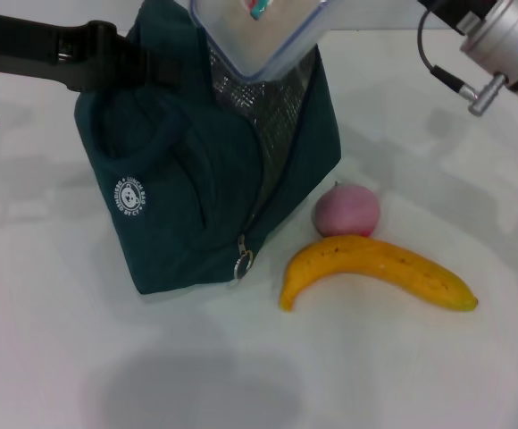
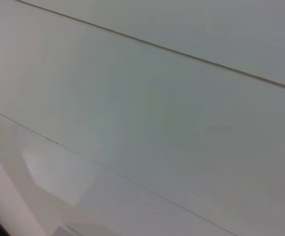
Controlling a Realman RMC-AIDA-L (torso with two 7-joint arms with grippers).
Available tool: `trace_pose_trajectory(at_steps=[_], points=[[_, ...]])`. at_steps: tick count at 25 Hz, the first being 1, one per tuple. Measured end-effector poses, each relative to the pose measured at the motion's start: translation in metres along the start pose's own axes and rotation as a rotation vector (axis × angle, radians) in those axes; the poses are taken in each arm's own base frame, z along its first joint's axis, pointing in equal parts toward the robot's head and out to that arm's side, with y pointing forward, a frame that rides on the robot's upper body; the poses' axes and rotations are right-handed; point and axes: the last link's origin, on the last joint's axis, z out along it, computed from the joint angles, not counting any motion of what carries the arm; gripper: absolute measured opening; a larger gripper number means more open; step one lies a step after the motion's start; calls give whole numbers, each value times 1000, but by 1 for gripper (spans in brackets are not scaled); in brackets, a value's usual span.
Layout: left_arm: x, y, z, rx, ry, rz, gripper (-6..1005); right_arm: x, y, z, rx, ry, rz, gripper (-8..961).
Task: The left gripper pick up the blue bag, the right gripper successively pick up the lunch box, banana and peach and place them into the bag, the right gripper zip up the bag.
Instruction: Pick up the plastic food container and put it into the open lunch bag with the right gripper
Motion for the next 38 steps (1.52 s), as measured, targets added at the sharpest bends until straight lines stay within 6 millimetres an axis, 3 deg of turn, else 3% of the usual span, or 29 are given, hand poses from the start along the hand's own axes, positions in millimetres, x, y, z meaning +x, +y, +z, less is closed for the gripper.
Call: trace_pose_trajectory(at_steps=[5,14,24,33,38], points=[[-1,0,0,0,0,-1,47,10,-11,-8,63,38,-5,169],[-6,-3,4,-14,-13,-12,47,39,-26,3,175,175,-54,182],[-8,-5,0,-8,-13,-13,48,45,-17,2,120,175,-106,196],[-10,-9,-7,5,-2,-24,48,32,-19,-22,126,103,-106,371],[-12,-11,-10,10,2,-28,48,14,-18,-54,125,57,-194,543]])
